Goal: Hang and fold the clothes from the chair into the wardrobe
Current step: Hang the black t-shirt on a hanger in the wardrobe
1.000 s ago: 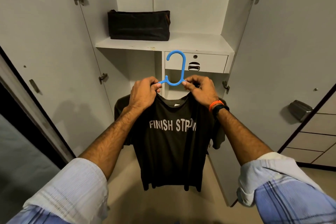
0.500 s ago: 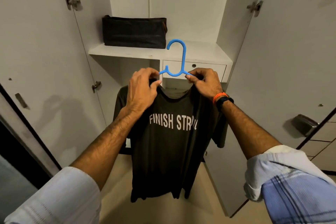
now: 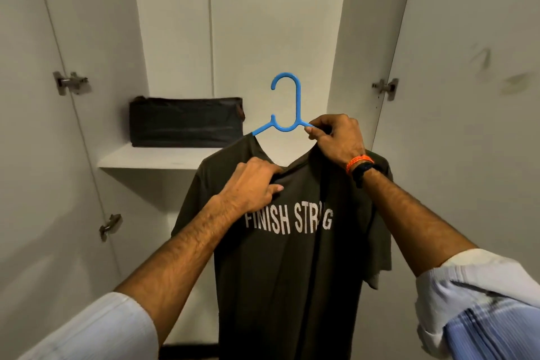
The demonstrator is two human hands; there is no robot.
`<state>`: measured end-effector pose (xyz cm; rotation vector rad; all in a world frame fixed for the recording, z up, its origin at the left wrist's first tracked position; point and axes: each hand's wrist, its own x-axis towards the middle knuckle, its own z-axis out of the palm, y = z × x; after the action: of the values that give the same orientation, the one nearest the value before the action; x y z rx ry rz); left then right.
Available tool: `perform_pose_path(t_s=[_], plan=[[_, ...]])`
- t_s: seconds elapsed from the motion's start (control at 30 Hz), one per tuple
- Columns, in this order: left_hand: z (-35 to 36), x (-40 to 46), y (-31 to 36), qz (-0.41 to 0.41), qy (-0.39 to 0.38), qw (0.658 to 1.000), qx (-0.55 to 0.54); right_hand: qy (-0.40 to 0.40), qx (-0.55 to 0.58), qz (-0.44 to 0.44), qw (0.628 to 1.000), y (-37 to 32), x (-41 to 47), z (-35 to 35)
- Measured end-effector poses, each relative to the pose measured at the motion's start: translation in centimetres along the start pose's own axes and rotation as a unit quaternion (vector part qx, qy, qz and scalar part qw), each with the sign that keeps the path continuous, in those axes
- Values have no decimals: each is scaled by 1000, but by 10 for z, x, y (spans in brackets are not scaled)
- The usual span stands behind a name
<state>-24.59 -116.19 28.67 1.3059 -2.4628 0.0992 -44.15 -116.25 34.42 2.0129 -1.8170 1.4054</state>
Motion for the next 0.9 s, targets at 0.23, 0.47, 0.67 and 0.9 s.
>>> perform_pose_path(t_s=[0.23, 0.47, 0.67, 0.9], plan=[[-23, 126, -30, 16, 63, 998, -28, 63, -21, -29, 997, 31, 135, 10], [-58, 243, -59, 37, 114, 992, -43, 117, -45, -48, 991, 48, 258, 13], [-84, 354, -92, 93, 150, 983, -54, 182, -110, -60, 975, 59, 361, 14], [-122, 477, -123, 178, 199, 960, -87, 259, -202, -64, 943, 56, 466, 0]])
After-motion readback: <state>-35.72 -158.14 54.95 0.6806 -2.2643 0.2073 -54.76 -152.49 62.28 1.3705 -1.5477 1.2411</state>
